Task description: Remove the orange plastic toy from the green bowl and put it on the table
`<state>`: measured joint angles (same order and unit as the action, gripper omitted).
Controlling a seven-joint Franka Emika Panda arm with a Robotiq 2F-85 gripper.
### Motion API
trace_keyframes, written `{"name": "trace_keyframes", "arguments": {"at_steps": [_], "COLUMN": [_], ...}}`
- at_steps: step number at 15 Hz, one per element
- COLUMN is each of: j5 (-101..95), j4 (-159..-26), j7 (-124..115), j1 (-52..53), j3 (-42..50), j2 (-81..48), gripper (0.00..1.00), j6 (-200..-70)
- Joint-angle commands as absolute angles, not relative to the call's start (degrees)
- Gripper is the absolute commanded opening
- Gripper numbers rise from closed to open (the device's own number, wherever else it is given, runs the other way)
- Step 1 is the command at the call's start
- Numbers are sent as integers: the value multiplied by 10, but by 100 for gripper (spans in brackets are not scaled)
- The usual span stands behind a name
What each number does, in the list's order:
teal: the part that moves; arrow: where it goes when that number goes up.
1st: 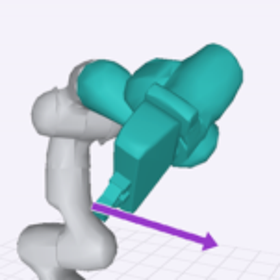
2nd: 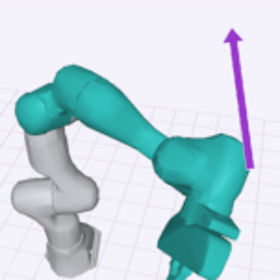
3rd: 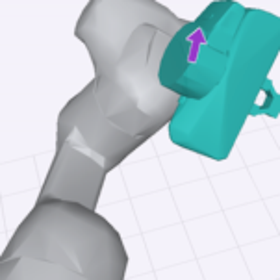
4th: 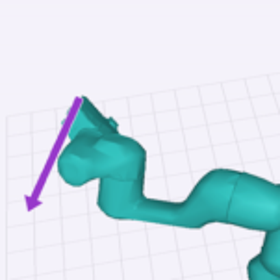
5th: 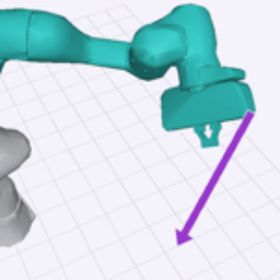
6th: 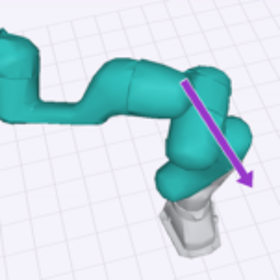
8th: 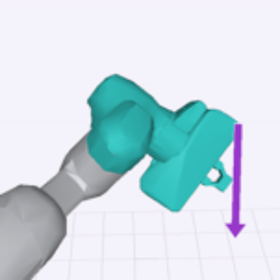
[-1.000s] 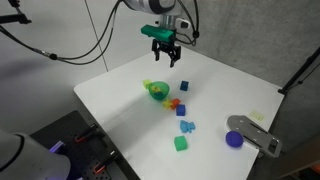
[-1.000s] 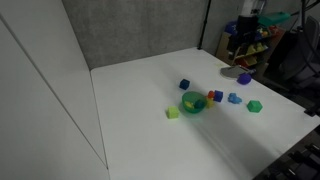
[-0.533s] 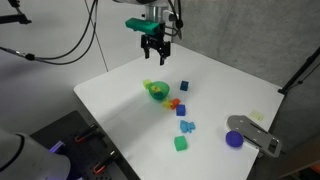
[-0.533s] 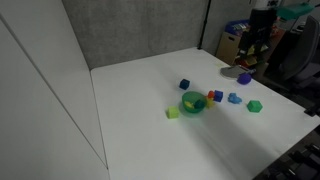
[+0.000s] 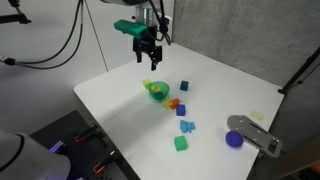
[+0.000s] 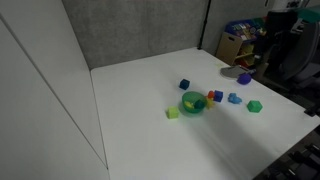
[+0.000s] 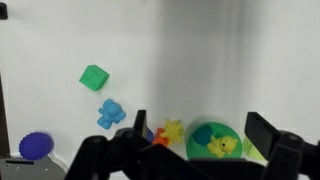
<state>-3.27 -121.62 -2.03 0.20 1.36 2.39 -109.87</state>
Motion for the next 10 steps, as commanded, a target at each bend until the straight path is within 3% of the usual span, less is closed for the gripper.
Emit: {"name": "trace_keyframes", "arguments": {"at_steps": [1,10], "j5": [-28,-32], "j4": [-1242,-1232], "j7": [-34,-22], "j1": [-5,-4], "j3": [13,11], "j2": [57,36], "gripper": [100,100], "j6": [-1085,-1094]}}
